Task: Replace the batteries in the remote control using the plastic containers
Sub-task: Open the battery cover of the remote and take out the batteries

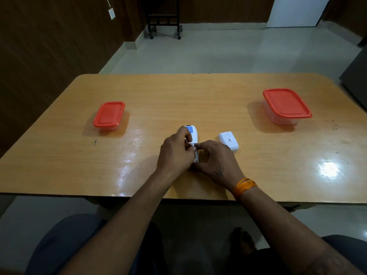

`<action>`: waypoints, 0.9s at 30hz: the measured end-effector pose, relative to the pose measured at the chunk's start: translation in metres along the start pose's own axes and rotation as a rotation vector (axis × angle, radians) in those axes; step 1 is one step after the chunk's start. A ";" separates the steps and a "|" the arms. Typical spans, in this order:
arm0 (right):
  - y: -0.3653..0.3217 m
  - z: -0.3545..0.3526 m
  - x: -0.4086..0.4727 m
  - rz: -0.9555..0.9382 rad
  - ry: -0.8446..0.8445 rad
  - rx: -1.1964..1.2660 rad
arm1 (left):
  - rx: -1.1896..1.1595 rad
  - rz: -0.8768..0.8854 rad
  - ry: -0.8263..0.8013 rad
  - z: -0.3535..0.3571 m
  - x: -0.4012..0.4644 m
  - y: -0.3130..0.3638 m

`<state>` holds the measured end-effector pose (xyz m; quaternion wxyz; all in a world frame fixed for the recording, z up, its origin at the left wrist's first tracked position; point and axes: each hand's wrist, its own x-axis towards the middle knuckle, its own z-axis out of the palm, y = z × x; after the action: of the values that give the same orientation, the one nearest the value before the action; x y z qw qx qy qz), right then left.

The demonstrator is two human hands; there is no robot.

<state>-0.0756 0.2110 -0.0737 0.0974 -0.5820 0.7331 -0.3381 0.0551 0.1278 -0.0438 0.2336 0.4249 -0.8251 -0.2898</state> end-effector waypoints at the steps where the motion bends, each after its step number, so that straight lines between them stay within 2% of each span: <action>1: -0.001 0.001 0.000 -0.007 -0.006 -0.022 | -0.028 -0.020 0.032 -0.003 0.001 0.000; 4: -0.003 0.004 -0.004 -0.030 -0.031 -0.106 | -0.012 -0.051 0.080 -0.012 0.007 -0.002; 8: -0.007 -0.003 -0.006 -0.047 -0.011 -0.122 | 0.070 -0.027 0.041 -0.016 0.011 -0.013; 12: -0.014 -0.013 0.002 -0.063 0.020 -0.154 | -0.011 -0.079 -0.006 -0.014 0.013 -0.020; 17: -0.025 -0.026 0.015 -0.102 -0.144 -0.282 | -0.029 -0.094 -0.055 -0.012 0.016 -0.025; 21: -0.040 -0.037 0.036 -0.168 -0.321 -0.558 | -0.023 -0.094 -0.081 -0.011 0.019 -0.026; 24: -0.052 -0.040 0.046 -0.246 -0.402 -0.716 | 0.004 -0.091 -0.097 -0.011 0.020 -0.027; 27: -0.060 -0.043 0.052 -0.285 -0.455 -0.760 | 0.013 -0.088 -0.111 -0.011 0.022 -0.026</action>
<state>-0.0668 0.1737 0.0082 -0.0119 -0.7308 0.6778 0.0806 0.0659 0.0941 -0.0504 0.1719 0.4457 -0.8191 -0.3177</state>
